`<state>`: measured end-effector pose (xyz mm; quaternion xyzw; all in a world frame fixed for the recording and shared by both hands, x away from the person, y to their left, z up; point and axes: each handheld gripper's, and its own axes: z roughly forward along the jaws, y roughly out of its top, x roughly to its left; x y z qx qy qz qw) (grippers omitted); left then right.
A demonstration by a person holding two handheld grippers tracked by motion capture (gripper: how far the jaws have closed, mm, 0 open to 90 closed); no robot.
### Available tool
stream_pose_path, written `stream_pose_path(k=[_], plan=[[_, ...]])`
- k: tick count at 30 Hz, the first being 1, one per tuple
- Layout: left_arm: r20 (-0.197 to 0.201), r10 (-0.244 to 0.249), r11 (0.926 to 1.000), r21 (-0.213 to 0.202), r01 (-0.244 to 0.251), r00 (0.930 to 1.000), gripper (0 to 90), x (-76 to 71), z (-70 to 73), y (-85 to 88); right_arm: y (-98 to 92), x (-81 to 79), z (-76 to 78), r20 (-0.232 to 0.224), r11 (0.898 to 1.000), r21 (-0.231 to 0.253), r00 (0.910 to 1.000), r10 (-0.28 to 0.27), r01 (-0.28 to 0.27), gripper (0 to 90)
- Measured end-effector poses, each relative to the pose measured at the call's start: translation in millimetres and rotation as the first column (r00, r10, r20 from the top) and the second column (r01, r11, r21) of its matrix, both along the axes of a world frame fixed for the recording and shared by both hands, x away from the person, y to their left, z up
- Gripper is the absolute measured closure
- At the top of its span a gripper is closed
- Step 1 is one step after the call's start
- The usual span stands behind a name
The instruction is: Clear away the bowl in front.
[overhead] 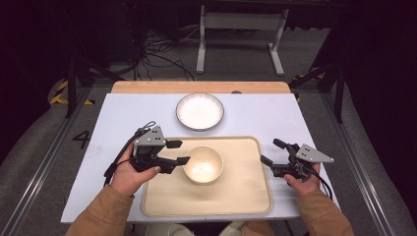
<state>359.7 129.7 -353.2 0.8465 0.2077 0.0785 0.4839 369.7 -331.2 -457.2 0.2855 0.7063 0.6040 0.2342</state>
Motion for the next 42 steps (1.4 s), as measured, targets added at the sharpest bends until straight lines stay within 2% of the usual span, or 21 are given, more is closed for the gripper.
stream_pose_path(k=[5, 8, 10, 13, 16, 21, 22, 23, 24, 25, 27, 31, 34, 35, 39, 42], plan=[[0.022, 0.041, 0.9986, -0.034, -0.041, 0.9989, 40.8, 0.1, -2.3, 7.5, 0.2, -0.4, -0.1, 0.002, 1.0, -0.002, 1.0, -0.002, 0.002, 13.9], [0.035, 0.074, 0.9953, -0.065, -0.071, 0.9966, 40.2, -0.2, -2.7, 15.7, 0.3, -0.5, -0.1, 0.004, 1.0, -0.002, 1.0, -0.001, 0.001, 13.9], [0.045, 0.1, 0.9909, -0.095, -0.095, 0.994, 40.2, 0.0, -3.2, 23.2, 0.3, -0.5, -0.1, 0.005, 1.0, -0.001, 1.0, 0.0, 0.0, 13.9], [0.05, 0.131, 0.9856, -0.115, -0.124, 0.9901, 39.9, 0.0, -4.6, 31.2, 0.3, -1.0, -0.2, 0.008, 1.0, -0.001, 1.0, 0.001, -0.001, 13.7], [0.054, 0.149, 0.982, -0.125, -0.142, 0.9873, 39.0, 0.0, -6.9, 37.9, 0.5, -1.1, -0.1, 0.009, 1.0, -0.004, 1.0, 0.002, -0.002, 13.8], [0.057, 0.197, 0.971, -0.15, -0.187, 0.9787, 38.0, -0.3, -14.4, 52.4, 1.0, -1.4, -0.2, 0.014, 1.0, -0.008, 0.9999, 0.005, -0.005, 13.8], [0.057, 0.197, 0.971, -0.15, -0.187, 0.9787, 37.7, -0.3, -14.4, 52.4, 1.0, -1.4, -0.2, 0.014, 1.0, -0.008, 0.9999, 0.005, -0.005, 13.8], [0.053, 0.22, 0.9652, -0.157, -0.209, 0.9741, 37.2, -0.4, -18.9, 60.5, 0.8, -1.2, -0.2, 0.013, 1.0, -0.007, 0.9999, 0.006, -0.006, 13.8], [0.053, 0.22, 0.9652, -0.157, -0.209, 0.9741, 36.4, -0.4, -18.9, 60.5, 0.8, -1.2, -0.2, 0.013, 1.0, -0.007, 0.9999, 0.006, -0.006, 13.8], [0.056, 0.231, 0.9625, -0.158, -0.22, 0.9713, 36.4, -0.7, -20.6, 64.0, 0.7, -1.2, -0.2, 0.013, 1.0, -0.006, 0.9999, 0.005, -0.005, 13.6], [0.064, 0.257, 0.9537, -0.178, -0.243, 0.9642, 32.9, -1.8, -26.4, 71.7, 0.5, -1.5, -0.2, 0.012, 1.0, -0.005, 0.9999, 0.005, -0.005, 13.4], [0.054, 0.292, 0.9429, -0.183, -0.278, 0.9549, 31.7, -5.3, -35.6, 86.4, 0.2, -1.7, -0.3, 0.015, 1.0, -0.002, 0.9999, 0.005, -0.005, 13.2], [0.065, 0.319, 0.9339, -0.192, -0.302, 0.9456, 28.9, -7.6, -41.5, 96.7, 0.2, -1.6, -0.3, 0.014, 1.0, -0.002, 0.9999, 0.005, -0.005, 13.2], [0.068, 0.333, 0.9282, -0.199, -0.315, 0.9403, 27.3, -8.6, -43.8, 100.2, 0.2, -1.5, -0.3, 0.014, 1.0, -0.002, 0.9999, 0.005, -0.005, 13.2], [0.05, 0.367, 0.9094, -0.23, -0.347, 0.9289, 22.0, -9.0, -51.7, 108.5, 0.0, -1.4, -0.3, 0.015, 1.0, -0.001, 0.9999, 0.005, -0.005, 13.2], [0.028, 0.374, 0.902, -0.244, -0.356, 0.9271, 19.7, -8.3, -57.1, 112.6, 0.1, -1.6, -0.3, 0.017, 1.0, -0.001, 0.9999, 0.004, -0.004, 13.0]])
